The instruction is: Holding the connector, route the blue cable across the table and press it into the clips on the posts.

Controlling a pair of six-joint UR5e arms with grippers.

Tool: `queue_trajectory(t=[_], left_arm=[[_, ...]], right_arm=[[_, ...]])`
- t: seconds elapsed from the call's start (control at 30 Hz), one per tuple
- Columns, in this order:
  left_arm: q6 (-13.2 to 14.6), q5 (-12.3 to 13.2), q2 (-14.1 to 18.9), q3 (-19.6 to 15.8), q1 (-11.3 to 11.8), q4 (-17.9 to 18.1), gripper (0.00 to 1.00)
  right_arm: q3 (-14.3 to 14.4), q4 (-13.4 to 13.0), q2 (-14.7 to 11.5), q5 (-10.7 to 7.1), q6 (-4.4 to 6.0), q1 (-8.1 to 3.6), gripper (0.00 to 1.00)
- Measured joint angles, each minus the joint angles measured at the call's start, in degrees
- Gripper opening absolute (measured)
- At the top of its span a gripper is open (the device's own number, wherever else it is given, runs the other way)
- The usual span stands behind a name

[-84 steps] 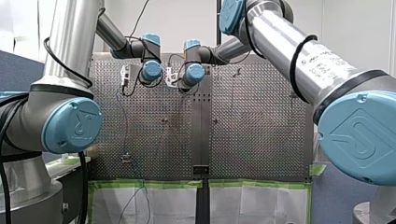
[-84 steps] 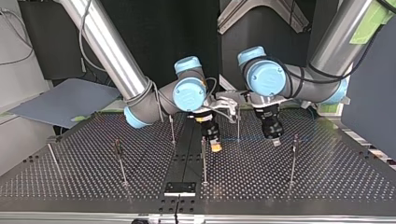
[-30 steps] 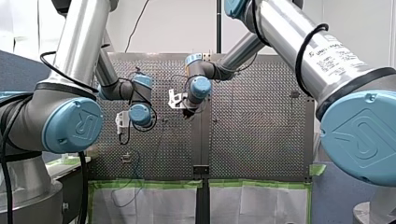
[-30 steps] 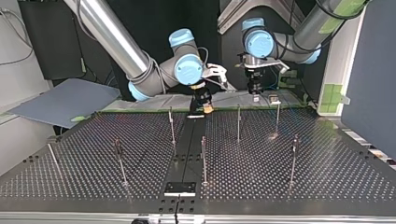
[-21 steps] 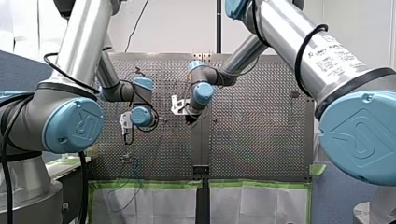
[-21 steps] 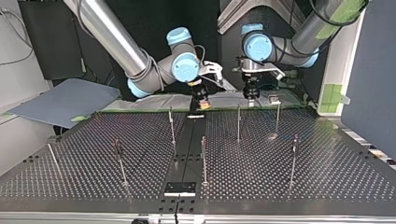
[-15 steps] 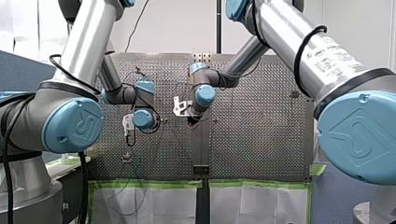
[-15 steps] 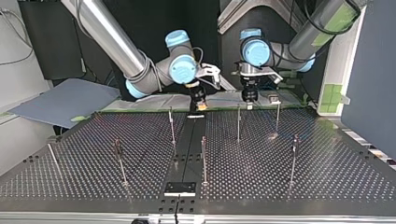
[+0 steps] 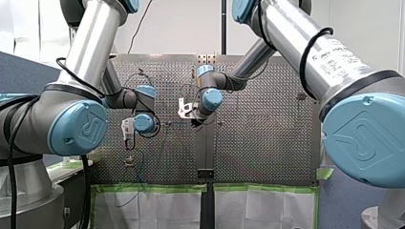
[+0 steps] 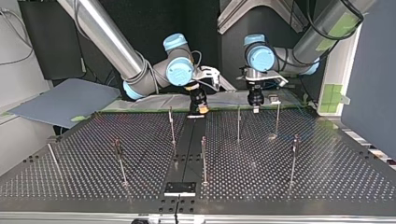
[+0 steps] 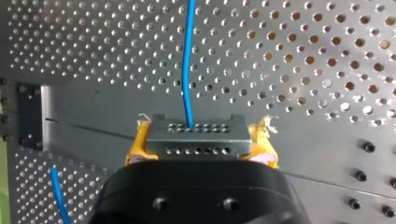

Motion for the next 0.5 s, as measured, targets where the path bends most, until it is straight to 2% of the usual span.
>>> queue_trajectory(t=[0.27,0.5], left_arm=[[0.2,2.8,-0.9,1.5,0.7,-0.7,0.0],[0.6,3.1,-2.5,3.0,1.5,-0.6,0.0]], right_arm=[[0.0,-0.6,0.1,-0.78,0.27,-0.75,0.0],[-0.1,-0.9,0.2,-0.86,0.33,-1.78,0.0]])
